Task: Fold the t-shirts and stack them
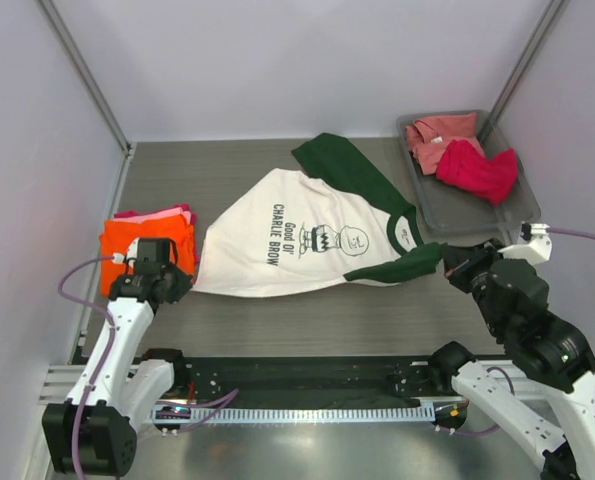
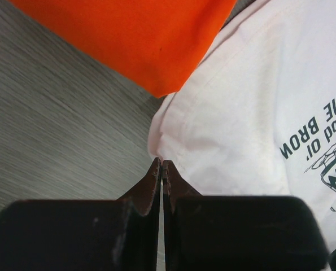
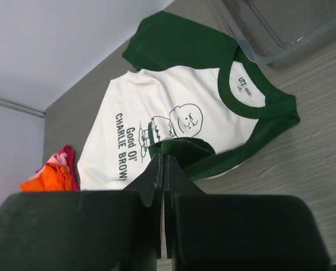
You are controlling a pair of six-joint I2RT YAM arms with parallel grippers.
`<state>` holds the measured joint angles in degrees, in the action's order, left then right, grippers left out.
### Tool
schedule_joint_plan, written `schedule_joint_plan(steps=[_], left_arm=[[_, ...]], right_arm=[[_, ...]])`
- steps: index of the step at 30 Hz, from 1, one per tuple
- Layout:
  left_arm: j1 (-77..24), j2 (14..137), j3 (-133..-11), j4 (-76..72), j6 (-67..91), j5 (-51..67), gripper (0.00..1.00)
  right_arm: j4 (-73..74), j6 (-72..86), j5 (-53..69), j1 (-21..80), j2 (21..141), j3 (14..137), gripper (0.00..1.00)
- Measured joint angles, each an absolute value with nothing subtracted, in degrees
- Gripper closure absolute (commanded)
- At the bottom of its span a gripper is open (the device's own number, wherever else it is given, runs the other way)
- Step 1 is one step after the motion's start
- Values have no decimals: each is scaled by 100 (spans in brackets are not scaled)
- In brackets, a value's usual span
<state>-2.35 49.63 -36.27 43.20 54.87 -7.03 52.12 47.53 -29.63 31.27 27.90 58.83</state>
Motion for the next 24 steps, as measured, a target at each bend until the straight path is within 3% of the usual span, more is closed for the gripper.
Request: schedule_joint_plan(steps=[9, 24], left_arm=[[-303, 4967, -3955, 4775, 5544, -661, 100], [-303, 7035, -5100, 4552, 5970, -572, 100]], right_arm=[[5472, 4550, -3013, 3127, 2856, 6095, 99], [4320, 3623, -3382, 3065, 6040, 6414, 99]])
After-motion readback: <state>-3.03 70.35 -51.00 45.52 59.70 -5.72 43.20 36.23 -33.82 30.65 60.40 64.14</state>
